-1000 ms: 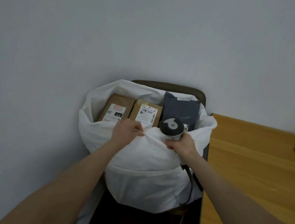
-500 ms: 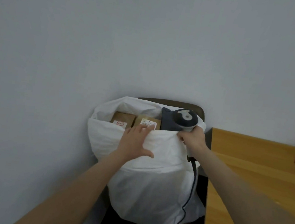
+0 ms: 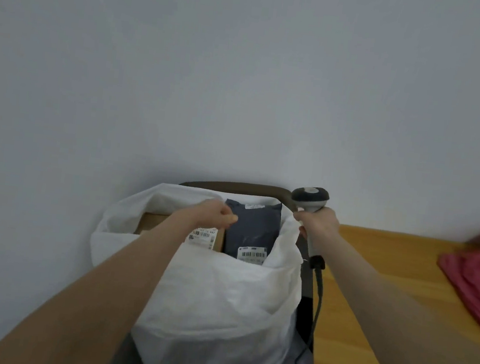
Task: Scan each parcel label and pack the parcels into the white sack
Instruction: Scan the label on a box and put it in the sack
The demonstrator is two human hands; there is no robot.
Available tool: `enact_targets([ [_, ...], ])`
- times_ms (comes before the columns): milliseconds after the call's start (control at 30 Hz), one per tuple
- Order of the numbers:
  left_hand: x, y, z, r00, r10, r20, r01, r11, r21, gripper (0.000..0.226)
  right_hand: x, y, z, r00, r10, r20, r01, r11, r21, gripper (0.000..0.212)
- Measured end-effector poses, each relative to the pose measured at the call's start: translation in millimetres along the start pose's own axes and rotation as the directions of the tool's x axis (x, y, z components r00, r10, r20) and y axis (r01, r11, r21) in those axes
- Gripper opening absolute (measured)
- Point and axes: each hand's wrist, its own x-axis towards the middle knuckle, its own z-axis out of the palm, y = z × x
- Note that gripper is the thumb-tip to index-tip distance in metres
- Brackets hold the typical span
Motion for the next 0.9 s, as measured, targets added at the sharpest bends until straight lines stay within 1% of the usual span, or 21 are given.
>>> enact_targets([
  [33,17.6,2.5,-0.8,0.995,0.029,-0.094,-0.025,0.999,0.036,0.027,6.9,-0.5,3.4,1.0,0.015,-0.005,-0.015,0.999,-0.033,0.022],
  [67,34.9,4.6,-0.9,0.982,0.048,-0.181,-0.037,0.997,0.066,0.03,13.9,-0.1,7.0,1.0,0.031,-0.005,-0.031,0.998,-0.052,0.022],
  [100,52.7,6.5,-0.2,0.969,0.059,-0.239,-0.044,0.997,0.069,0.034,21.2,1.4,10.6,0.999,0.047,-0.003,-0.048,0.997,-0.062,0.022],
  [133,69.9,7.6,0.6,0.961,0.067,-0.267,-0.053,0.997,0.06,0.037,28.6,3.8,14.7,0.998,0.068,-0.005,-0.068,0.995,-0.068,0.022],
  [200,107.0,7.2,1.5,0.96,0.078,-0.267,-0.063,0.996,0.065,0.04,45.2,9.0,23.6,0.994,0.11,-0.014,-0.111,0.989,-0.103,0.022],
  [267,142.9,0.5,2.6,0.973,0.057,-0.224,-0.038,0.995,0.089,0.04,61.3,15.7,33.9,0.989,0.149,-0.019,-0.15,0.979,-0.141,0.022],
  [333,172.4,-9.3,4.7,0.986,0.01,-0.168,0.009,0.994,0.109,0.04,76.2,24.0,43.7,0.982,0.186,-0.025,-0.188,0.972,-0.139,0.021],
  [400,194.9,-20.2,8.5,0.997,-0.032,-0.075,0.042,0.99,0.135,0.04,86.4,31.8,51.6,0.975,0.221,-0.027,-0.222,0.962,-0.157,0.022],
  [467,212.3,-29.6,12.6,0.996,-0.066,0.058,0.056,0.985,0.161,0.039,93.1,36.1,56.7,0.968,0.249,-0.038,-0.252,0.949,-0.188,0.02],
  [533,222.9,-35.0,19.9,0.971,-0.082,0.223,0.042,0.984,0.175,0.047,97.7,38.6,59.5,0.958,0.281,-0.061,-0.287,0.936,-0.204,0.015],
  [600,228.6,-36.5,26.8,0.92,-0.107,0.378,0.036,0.981,0.189,0.061,102.4,39.6,59.5,0.952,0.293,-0.085,-0.304,0.928,-0.215,0.016],
  [633,229.5,-36.8,30.4,0.896,-0.123,0.427,0.043,0.98,0.192,0.07,104.2,40.3,58.4,0.953,0.287,-0.096,-0.301,0.929,-0.215,0.017],
  [700,232.2,-37.0,37.9,0.868,-0.133,0.477,0.052,0.982,0.18,0.078,107.2,40.1,55.4,0.957,0.266,-0.118,-0.286,0.936,-0.206,0.018],
  [733,233.4,-37.5,41.8,0.856,-0.133,0.499,0.061,0.986,0.157,0.076,108.1,39.2,54.2,0.96,0.253,-0.122,-0.274,0.941,-0.199,0.018],
  [800,233.9,-36.5,50.8,0.836,-0.127,0.534,0.08,0.991,0.11,0.063,109.2,38.2,54.0,0.966,0.229,-0.12,-0.247,0.955,-0.164,0.014],
  [833,232.6,-34.2,55.9,0.838,-0.116,0.532,0.087,0.993,0.079,0.058,109.2,37.6,53.9,0.968,0.219,-0.12,-0.235,0.962,-0.141,0.011],
  [900,229.0,-28.6,63.2,0.881,-0.068,0.469,0.085,0.996,-0.016,0.053,107.5,35.4,52.8,0.973,0.195,-0.125,-0.206,0.975,-0.084,0.007],
])
